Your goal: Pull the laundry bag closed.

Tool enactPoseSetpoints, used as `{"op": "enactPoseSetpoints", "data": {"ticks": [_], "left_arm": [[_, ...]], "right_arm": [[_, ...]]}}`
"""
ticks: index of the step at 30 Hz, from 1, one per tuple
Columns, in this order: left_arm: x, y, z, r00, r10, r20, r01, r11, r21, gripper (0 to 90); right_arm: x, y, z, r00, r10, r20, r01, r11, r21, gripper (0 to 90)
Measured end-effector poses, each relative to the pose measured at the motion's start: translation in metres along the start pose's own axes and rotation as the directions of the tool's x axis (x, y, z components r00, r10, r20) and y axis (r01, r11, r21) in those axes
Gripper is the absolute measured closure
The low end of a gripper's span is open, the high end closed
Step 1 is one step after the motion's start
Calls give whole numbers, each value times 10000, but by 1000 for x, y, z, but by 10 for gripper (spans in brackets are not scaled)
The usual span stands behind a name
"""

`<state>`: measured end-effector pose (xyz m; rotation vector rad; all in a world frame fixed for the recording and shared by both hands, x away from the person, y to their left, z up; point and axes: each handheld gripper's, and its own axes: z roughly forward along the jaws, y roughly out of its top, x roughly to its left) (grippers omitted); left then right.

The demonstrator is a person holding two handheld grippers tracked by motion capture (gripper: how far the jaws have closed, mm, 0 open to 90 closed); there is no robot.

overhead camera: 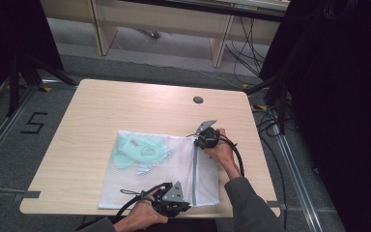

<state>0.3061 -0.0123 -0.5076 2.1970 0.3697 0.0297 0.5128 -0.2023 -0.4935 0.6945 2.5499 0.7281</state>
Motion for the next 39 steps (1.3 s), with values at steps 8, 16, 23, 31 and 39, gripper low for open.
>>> {"op": "enactPoseSetpoints", "data": {"ticks": [8, 16, 23, 31, 39], "left_arm": [[3, 1, -4, 9996, -255, 82, 255, 9997, -16, 781], [10, 2, -20, 9979, -573, -310, 569, 9983, -143, 537], [21, 1, -38, 9888, -846, -1232, 814, 9962, -306, 406], [29, -7, -64, 9744, -1138, -1940, 1066, 9932, -474, 324], [36, -18, -83, 9620, -1345, -2377, 1236, 9905, -602, 309]], "right_arm": [[-2, 0, -2, 9985, 533, -129, -533, 9986, 19, 763], [6, 7, -22, 9924, 1164, -400, -1169, 9931, -105, 642], [14, 8, -36, 9919, 1109, -622, -1153, 9907, -725, 596], [24, 7, -50, 9925, 990, -714, -1066, 9880, -1115, 545], [35, 0, -61, 9896, 1122, -898, -1233, 9840, -1284, 512]]}}
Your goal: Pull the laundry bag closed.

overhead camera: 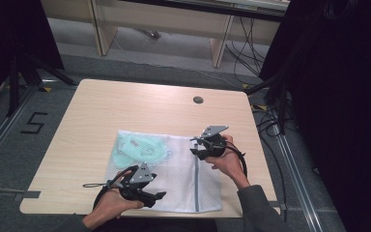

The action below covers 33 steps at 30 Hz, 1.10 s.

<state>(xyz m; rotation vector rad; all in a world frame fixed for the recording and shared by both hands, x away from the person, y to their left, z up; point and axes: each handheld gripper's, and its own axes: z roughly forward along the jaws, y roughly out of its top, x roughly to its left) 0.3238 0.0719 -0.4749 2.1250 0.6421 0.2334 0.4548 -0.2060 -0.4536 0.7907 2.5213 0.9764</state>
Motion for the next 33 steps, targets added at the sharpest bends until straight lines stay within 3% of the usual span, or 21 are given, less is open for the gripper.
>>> {"op": "enactPoseSetpoints", "data": {"ticks": [3, 4, 6, 8, 9, 10, 11, 12, 15, 16, 20, 23, 24, 25, 26, 27, 29, 30, 31, 32, 33], "left_arm": [[2, -3, -4, 9998, -116, -134, 115, 9999, -42, 303], [5, -3, -6, 9999, 19, -106, -18, 9999, 105, 302], [6, -5, -7, 9995, -224, -203, 223, 9997, -19, 298], [8, -7, -9, 9991, -104, -405, 104, 9999, -5, 296], [8, -8, -9, 9986, -343, -412, 337, 9993, -156, 295], [11, -8, -11, 9987, -32, -500, 33, 10000, 21, 293], [10, -9, -10, 9985, -242, -494, 236, 9997, -112, 292], [11, -9, -12, 9980, -116, -625, 120, 9999, 59, 290], [12, -10, -13, 9979, -127, -636, 125, 9999, -27, 283], [13, -10, -14, 9978, -84, -664, 82, 10000, -37, 281], [14, -12, -17, 9964, -272, -801, 264, 9996, -107, 277], [16, -13, -21, 9958, -166, -899, 166, 9999, -9, 276], [16, -14, -22, 9957, -306, -878, 302, 9995, -65, 275], [16, -14, -22, 9950, -256, -963, 243, 9996, -151, 275], [18, -14, -25, 9944, -106, -1055, 106, 9999, -6, 275], [17, -15, -25, 9945, -287, -1010, 278, 9996, -108, 274], [18, -15, -27, 9943, -107, -1063, 105, 9999, -27, 273], [17, -16, -27, 9942, -330, -1028, 312, 9993, -190, 273], [19, -15, -30, 9940, 54, -1092, -59, 10000, -47, 272], [18, -16, -30, 9947, -274, -996, 266, 9996, -94, 271], [19, -16, -32, 9935, -107, -1137, 96, 9999, -105, 271]], "right_arm": [[4, -2, -6, 9999, 52, -121, -51, 9999, 136, 504], [5, -4, -5, 9999, 59, -85, -61, 9998, -164, 503], [7, -7, -8, 9997, 105, -200, -104, 9999, 56, 495], [9, -9, -10, 9994, 212, -277, -212, 9998, 8, 483], [9, -10, -11, 9993, 230, -293, -230, 9997, 11, 477], [10, -11, -13, 9987, 302, -415, -296, 9995, 147, 473], [11, -12, -15, 9983, 304, -487, -294, 9993, 212, 470], [12, -14, -13, 9989, 300, -370, -303, 9995, -73, 466], [14, -16, -17, 9986, 196, -486, -182, 9994, 296, 451], [16, -19, -14, 9992, 144, -368, -144, 9999, -1, 449], [21, -22, -17, 9987, 210, -454, -203, 9997, 153, 436], [23, -24, -21, 9980, 15, -633, 5, 9995, 313, 427], [24, -25, -21, 9980, -36, -636, 54, 9996, 285, 425], [26, -27, -21, 9982, 81, -595, -76, 9999, 85, 423], [26, -27, -22, 9982, 71, -592, -57, 9997, 230, 421], [29, -29, -22, 9982, 224, -562, -215, 9996, 174, 421], [29, -30, -24, 9982, 17, -593, -8, 9999, 146, 418], [30, -31, -25, 9978, 109, -647, -101, 9999, 121, 417], [31, -32, -26, 9980, 102, -630, -90, 9998, 179, 415], [32, -32, -26, 9976, 58, -685, -49, 9999, 124, 412], [33, -34, -27, 9979, 33, -653, -27, 10000, 88, 406]]}}
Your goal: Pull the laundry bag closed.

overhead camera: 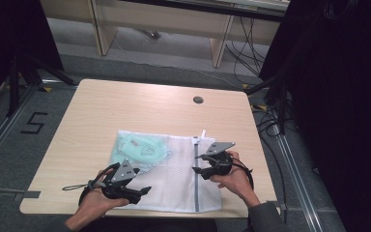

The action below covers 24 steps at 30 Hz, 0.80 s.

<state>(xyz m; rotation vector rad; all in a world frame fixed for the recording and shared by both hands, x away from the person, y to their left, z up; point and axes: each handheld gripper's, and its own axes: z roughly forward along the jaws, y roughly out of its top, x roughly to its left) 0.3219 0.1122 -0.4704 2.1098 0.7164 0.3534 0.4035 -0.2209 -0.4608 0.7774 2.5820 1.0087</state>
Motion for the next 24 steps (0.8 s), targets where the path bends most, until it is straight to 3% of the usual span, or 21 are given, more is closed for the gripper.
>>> {"op": "enactPoseSetpoints", "data": {"ticks": [1, 2, 4, 6, 7, 9, 11, 13, 16, 17, 19, 20, 24], "left_arm": [[0, -1, -1, 9998, -182, -46, 181, 9998, -58, 270], [0, -2, -1, 9996, -283, -14, 283, 9994, -223, 269], [1, -2, -5, 9997, -221, -58, 221, 9998, 0, 269], [0, -3, -5, 9994, -328, -141, 325, 9992, -229, 269], [2, -3, -6, 10000, -43, -76, 42, 9999, -117, 268], [0, -5, -7, 9996, -288, -76, 287, 9995, -138, 266], [0, -5, -10, 9999, -121, -85, 121, 9999, -48, 265], [-1, -6, -11, 9997, -191, -131, 190, 9998, -104, 264], [-1, -7, -13, 9997, -243, -97, 242, 9996, -137, 263], [0, -7, -14, 9998, -55, -169, 54, 9999, -89, 263], [-1, -8, -16, 9998, -178, -131, 176, 9998, -87, 263], [-1, -8, -17, 9997, -195, -116, 193, 9998, -103, 262], [-1, -10, -19, 9997, -127, -208, 124, 9998, -127, 261]], "right_arm": [[1, 0, -3, 9999, 33, -157, -28, 9996, 273, 401], [3, -3, -1, 9999, 106, -109, -106, 9999, -1, 400], [5, -4, -3, 9997, 103, -237, -100, 9999, 100, 396], [7, -6, -5, 9998, 30, -185, -28, 10000, 74, 387], [7, -7, -8, 9997, 56, -254, -51, 9998, 211, 383], [10, -11, -8, 9998, 102, -176, -102, 9999, 39, 379], [11, -13, -11, 9997, 85, -227, -82, 9999, 107, 378], [13, -15, -13, 9988, 339, -353, -338, 9994, 45, 374], [16, -19, -15, 9987, 308, -410, -306, 9995, 46, 370], [17, -20, -17, 9987, 367, -367, -365, 9993, 59, 368], [17, -21, -20, 9986, 278, -449, -266, 9993, 277, 364], [20, -24, -18, 9987, 392, -329, -392, 9992, 2, 362], [24, -28, -23, 9972, 569, -494, -560, 9983, 183, 357]]}}
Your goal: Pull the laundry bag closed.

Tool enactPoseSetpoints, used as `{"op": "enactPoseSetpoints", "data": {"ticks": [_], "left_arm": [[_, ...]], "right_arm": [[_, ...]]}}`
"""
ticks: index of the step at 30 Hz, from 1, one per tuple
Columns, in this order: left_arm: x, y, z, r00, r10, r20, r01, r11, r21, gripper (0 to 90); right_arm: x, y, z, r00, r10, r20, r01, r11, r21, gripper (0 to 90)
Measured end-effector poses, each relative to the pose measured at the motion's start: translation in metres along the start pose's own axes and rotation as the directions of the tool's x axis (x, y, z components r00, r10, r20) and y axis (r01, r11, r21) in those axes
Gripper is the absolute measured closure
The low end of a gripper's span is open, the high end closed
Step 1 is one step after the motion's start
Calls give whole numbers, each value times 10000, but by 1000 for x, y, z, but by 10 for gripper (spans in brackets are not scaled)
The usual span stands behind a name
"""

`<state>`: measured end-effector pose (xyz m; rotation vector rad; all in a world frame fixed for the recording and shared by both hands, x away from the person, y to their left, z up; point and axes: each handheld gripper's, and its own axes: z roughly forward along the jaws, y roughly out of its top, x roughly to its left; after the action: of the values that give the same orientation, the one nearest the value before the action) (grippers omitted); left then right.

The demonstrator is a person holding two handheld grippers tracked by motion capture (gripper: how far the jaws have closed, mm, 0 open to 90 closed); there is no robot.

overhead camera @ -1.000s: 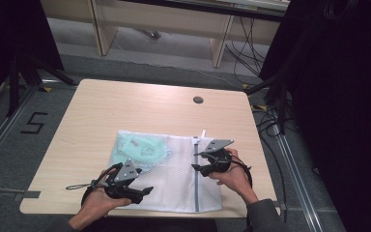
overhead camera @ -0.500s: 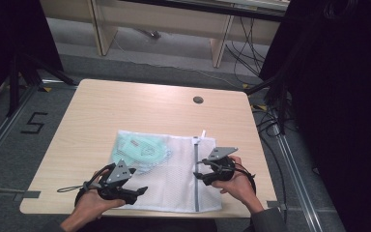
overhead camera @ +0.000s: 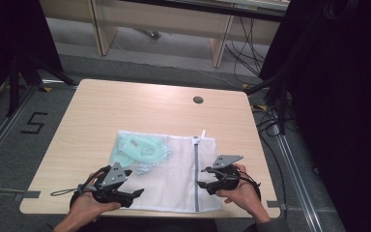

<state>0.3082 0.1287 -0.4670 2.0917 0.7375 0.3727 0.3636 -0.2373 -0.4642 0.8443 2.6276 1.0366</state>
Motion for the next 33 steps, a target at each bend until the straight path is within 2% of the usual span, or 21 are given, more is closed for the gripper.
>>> {"op": "enactPoseSetpoints", "data": {"ticks": [1, 2, 3, 5, 6, 7, 10, 11, 13, 14, 16, 18, 19, 21, 22, 23, 24, 26, 28, 29, 33], "left_arm": [[1, 0, -1, 9999, 139, -61, -138, 9999, 58, 261], [0, 0, -2, 10000, 11, -10, -11, 10000, 14, 260], [-1, -1, -1, 9999, -115, 12, 115, 9999, -52, 260], [-1, -2, -4, 10000, 57, -18, -57, 10000, 36, 259], [-3, -3, -3, 9996, -284, -3, 284, 9995, -146, 259], [-2, -3, -5, 10000, -66, -40, 66, 10000, -26, 258], [-4, -4, -6, 9999, -151, -24, 151, 9999, -35, 256], [-2, -4, -8, 9999, 39, -101, -37, 9999, 167, 256], [-6, -5, -7, 9996, -272, -96, 271, 9996, -100, 255], [-4, -5, -9, 9999, -2, -125, 3, 10000, 63, 255], [-4, -5, -9, 9999, -107, -23, 107, 9999, 20, 255], [-4, -6, -11, 10000, 34, -81, -34, 10000, 26, 254], [-6, -6, -11, 9997, -211, -147, 211, 9998, 32, 254], [-4, -6, -11, 9999, -23, -129, 22, 9999, -103, 254], [-5, -7, -11, 9998, -99, -147, 97, 9998, -186, 254], [-5, -7, -11, 9998, -132, -144, 129, 9997, -191, 254], [-6, -7, -12, 9997, -200, -112, 199, 9998, -17, 254], [-5, -7, -12, 9998, 15, -175, -15, 10000, 14, 254], [-5, -6, -12, 9998, -15, -183, 16, 10000, 23, 253], [-5, -6, -12, 9999, -4, -142, 5, 10000, 81, 253], [-5, -7, -11, 9997, -96, -218, 96, 10000, 7, 253]], "right_arm": [[0, -1, -3, 10000, -89, -9, 89, 9998, 155, 354], [1, -4, -1, 9999, -82, 81, 83, 9999, -146, 350], [2, -5, -3, 10000, -49, 81, 49, 10000, -25, 347], [4, -8, -6, 10000, 65, 41, -65, 10000, 6, 343], [4, -8, -7, 10000, 35, 81, -35, 10000, 58, 343], [7, -10, -8, 9995, 320, 18, -321, 9994, 89, 341], [8, -15, -10, 9995, 312, 97, -313, 9995, 45, 336], [8, -15, -13, 9994, 332, 39, -333, 9991, 277, 335], [9, -18, -13, 9996, 251, 92, -252, 9996, 119, 333], [9, -19, -13, 9996, 277, 107, -279, 9995, 134, 331], [10, -21, -14, 9996, 197, 181, -198, 9998, 69, 330], [10, -22, -14, 9996, 188, 219, -189, 9998, 64, 327], [11, -23, -15, 9993, 343, 179, -345, 9994, 95, 325], [10, -23, -17, 9997, 223, 139, -228, 9991, 366, 323], [11, -24, -17, 9995, 261, 184, -266, 9991, 321, 322], [15, -26, -15, 9979, 608, 214, -611, 9981, 122, 319], [13, -26, -15, 9989, 402, 260, -407, 9991, 156, 318], [12, -27, -16, 9993, 185, 336, -190, 9997, 131, 318], [13, -28, -17, 9993, 143, 347, -148, 9998, 139, 318], [13, -27, -20, 9995, 210, 226, -219, 9989, 410, 316], [14, -29, -19, 9992, 326, 234, -330, 9993, 178, 315]]}}
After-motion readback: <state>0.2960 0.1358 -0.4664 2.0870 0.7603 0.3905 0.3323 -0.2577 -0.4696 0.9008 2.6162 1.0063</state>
